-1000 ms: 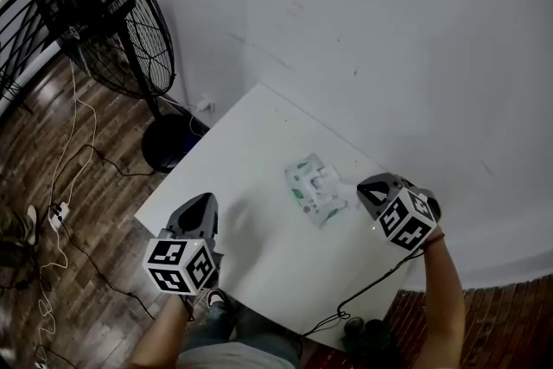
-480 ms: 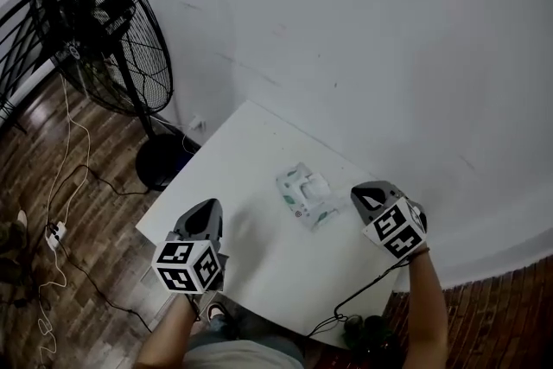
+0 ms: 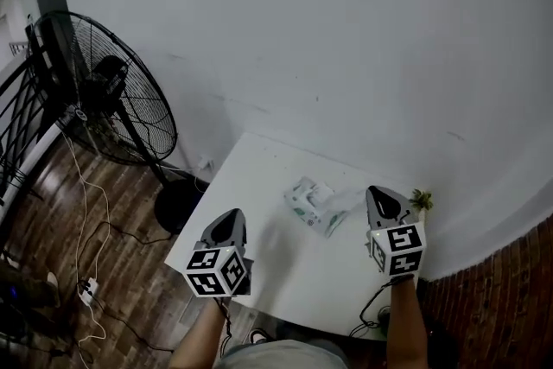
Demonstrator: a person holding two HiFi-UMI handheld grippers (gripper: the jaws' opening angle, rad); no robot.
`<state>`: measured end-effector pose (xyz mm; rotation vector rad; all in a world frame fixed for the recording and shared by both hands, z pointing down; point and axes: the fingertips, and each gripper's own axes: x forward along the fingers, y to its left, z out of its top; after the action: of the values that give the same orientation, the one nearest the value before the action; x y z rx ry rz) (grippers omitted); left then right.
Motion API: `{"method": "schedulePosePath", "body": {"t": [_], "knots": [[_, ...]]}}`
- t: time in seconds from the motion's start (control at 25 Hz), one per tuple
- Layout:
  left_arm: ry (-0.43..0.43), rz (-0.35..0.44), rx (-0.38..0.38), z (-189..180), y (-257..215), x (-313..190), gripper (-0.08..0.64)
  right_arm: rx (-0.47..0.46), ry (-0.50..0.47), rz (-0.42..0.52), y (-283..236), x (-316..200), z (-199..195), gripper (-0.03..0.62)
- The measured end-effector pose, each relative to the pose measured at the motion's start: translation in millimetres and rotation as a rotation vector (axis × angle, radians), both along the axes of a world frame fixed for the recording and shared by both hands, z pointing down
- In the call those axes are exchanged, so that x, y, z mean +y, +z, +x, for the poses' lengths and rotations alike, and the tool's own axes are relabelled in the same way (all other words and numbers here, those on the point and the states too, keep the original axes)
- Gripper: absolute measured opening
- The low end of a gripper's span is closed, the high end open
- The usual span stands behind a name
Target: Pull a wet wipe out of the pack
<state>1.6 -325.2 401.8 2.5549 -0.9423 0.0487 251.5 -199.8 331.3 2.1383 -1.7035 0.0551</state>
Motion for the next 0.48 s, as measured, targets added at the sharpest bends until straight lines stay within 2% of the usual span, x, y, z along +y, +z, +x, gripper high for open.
{"method": "schedulePosePath", "body": {"t": [0.2,0.48], "knots": [[0.080,0.046,-0.015,28.0,-14.2,3.8,0.011,-0.101,0.240,0.192,-8.8,44.6,14.2,0.003],[0.168,0.118,-0.050,67.6,-31.6,10.4,0.011,-0.125,0.413,0.320,-8.6,94.2,21.6,0.003]]}}
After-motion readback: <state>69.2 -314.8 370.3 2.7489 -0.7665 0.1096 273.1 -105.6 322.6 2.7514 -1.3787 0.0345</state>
